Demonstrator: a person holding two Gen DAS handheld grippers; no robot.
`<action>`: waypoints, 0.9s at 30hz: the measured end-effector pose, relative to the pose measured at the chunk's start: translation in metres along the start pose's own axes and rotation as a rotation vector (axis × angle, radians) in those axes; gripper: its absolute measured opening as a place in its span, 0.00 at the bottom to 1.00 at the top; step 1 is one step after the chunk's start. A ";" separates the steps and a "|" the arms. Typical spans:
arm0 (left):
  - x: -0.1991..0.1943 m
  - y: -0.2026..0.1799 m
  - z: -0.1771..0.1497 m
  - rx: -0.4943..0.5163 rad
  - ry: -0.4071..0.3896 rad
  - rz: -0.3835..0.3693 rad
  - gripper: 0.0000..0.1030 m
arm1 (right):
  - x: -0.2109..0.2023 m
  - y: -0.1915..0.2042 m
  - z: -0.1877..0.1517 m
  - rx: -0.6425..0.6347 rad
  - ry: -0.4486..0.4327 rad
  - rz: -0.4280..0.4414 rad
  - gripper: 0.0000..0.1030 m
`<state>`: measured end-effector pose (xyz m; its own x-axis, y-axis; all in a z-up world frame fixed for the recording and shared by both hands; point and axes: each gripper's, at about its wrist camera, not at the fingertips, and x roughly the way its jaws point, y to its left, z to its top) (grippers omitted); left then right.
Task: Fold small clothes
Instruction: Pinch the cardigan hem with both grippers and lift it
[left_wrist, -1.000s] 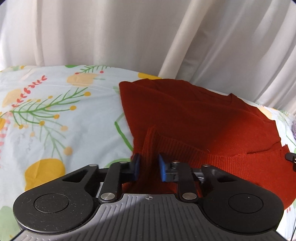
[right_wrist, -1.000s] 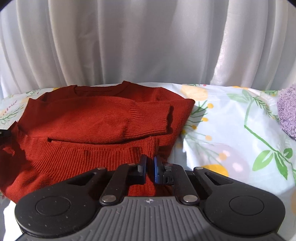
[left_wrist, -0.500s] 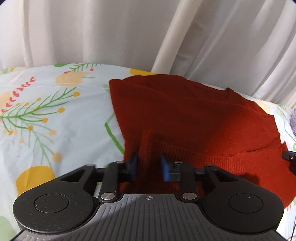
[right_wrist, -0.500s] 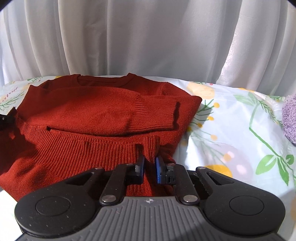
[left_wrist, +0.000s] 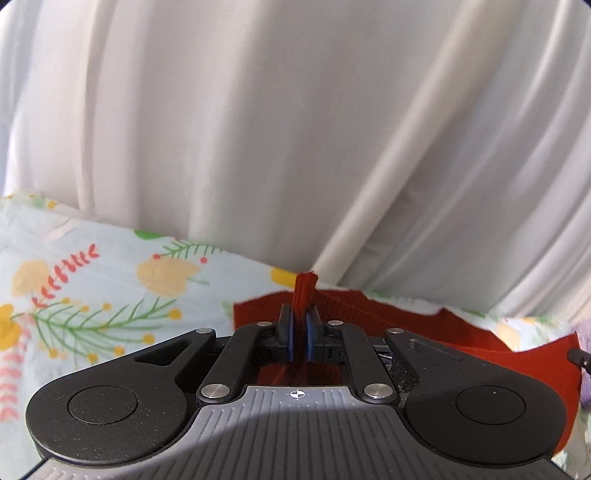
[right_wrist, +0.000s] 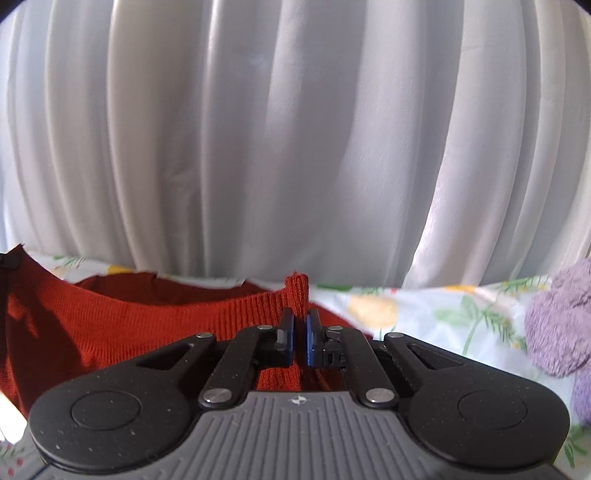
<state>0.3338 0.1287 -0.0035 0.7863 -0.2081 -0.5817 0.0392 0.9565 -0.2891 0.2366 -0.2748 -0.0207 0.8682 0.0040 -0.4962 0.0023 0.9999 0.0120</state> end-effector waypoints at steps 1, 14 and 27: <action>0.009 -0.002 0.002 0.001 0.006 0.013 0.08 | 0.007 -0.002 0.004 0.011 0.000 -0.002 0.05; 0.072 0.019 -0.047 -0.025 0.207 -0.048 0.43 | 0.084 -0.021 -0.026 0.107 0.239 0.039 0.11; 0.070 0.016 -0.043 -0.029 0.179 -0.018 0.08 | 0.099 -0.024 -0.038 0.158 0.250 0.100 0.06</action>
<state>0.3628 0.1210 -0.0812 0.6630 -0.2611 -0.7016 0.0327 0.9464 -0.3213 0.3039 -0.2977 -0.1033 0.7189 0.1245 -0.6839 0.0172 0.9803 0.1966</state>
